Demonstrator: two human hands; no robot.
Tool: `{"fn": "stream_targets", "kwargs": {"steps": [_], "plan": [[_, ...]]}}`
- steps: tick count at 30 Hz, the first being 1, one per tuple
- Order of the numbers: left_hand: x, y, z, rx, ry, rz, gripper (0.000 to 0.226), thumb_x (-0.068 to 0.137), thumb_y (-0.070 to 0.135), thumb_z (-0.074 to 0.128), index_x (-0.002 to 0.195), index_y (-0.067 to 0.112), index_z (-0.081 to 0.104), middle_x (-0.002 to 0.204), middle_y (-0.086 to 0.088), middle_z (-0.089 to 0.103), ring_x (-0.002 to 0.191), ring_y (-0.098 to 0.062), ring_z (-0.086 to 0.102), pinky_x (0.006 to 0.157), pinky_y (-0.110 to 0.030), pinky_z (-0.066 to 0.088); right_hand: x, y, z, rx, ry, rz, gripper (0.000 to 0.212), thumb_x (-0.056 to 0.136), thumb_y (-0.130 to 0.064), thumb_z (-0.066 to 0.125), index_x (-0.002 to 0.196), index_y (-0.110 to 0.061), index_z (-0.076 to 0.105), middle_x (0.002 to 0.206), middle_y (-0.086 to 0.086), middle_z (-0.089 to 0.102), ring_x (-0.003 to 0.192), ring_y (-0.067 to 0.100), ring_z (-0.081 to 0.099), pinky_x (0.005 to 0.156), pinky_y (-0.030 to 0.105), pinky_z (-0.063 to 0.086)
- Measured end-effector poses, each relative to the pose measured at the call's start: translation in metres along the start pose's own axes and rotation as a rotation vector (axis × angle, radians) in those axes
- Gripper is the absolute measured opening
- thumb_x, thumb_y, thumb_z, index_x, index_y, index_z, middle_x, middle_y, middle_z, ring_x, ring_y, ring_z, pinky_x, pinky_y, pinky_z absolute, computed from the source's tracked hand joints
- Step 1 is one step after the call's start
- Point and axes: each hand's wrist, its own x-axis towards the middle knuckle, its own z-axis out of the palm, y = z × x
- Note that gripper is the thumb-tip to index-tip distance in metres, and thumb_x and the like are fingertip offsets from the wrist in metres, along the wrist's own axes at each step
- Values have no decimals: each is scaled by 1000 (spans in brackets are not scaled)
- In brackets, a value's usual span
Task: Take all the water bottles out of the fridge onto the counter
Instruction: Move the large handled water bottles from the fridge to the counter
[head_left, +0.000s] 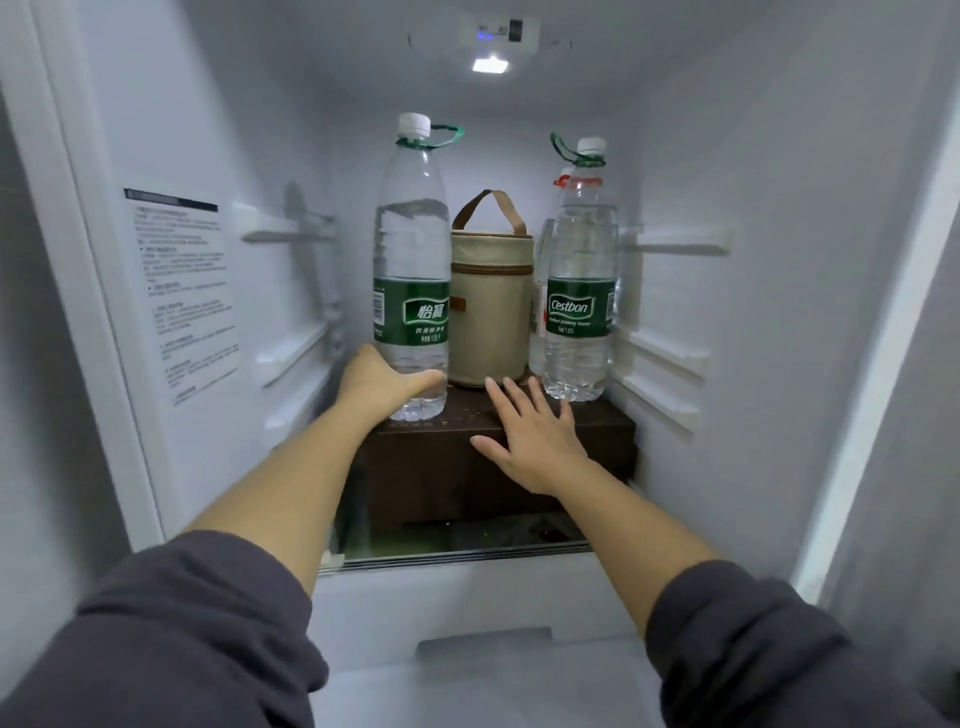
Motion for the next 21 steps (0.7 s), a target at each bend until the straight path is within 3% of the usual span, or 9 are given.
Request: {"fn": "stream_targets", "kwargs": {"steps": [3,6,9,12,16,21], "plan": [[-16,2,-3,-20,-6,-20,102,34,70,74,121,20,56,117,1,67,105,-18,64,85,-33,53,1,0,-4,133,-6,17,85,94,-65,40,154,-35,-12,165,-2,-1,151,26,-10,119,56,0],[-21,2,-4,-22,-11,-19,95,44,62,83,122,18,53,119,-1,65,107,-20,63,86,-33,52,2,0,-19,653,107,91,95,90,-53,60,155,-35,-8,165,1,4,152,23,4,122,49,12],[-18,-2,-1,-29,-3,-13,87,55,52,88,124,15,50,122,-2,62,110,-20,61,84,-29,48,16,-14,-59,1061,215,141,93,92,-40,64,156,-29,-3,162,6,20,146,23,26,116,42,27],[-18,-5,0,-14,-2,-15,93,48,61,85,122,18,49,121,-1,62,110,-20,60,89,-35,51,41,-41,-105,1128,248,107,91,91,-42,65,157,-28,4,154,7,35,139,26,38,112,47,35],[-16,-9,1,-34,-7,-11,92,47,63,84,120,22,48,119,0,62,109,-20,60,94,-45,51,69,-78,-156,1167,253,66,91,91,-41,65,157,-18,6,157,10,30,140,29,35,110,46,35],[-12,-12,5,-57,-42,-10,75,61,47,87,121,19,52,114,7,63,105,-13,62,83,-29,49,104,-105,-181,1116,221,64,99,81,-46,75,154,-17,14,144,10,44,130,30,45,102,44,42]]}}
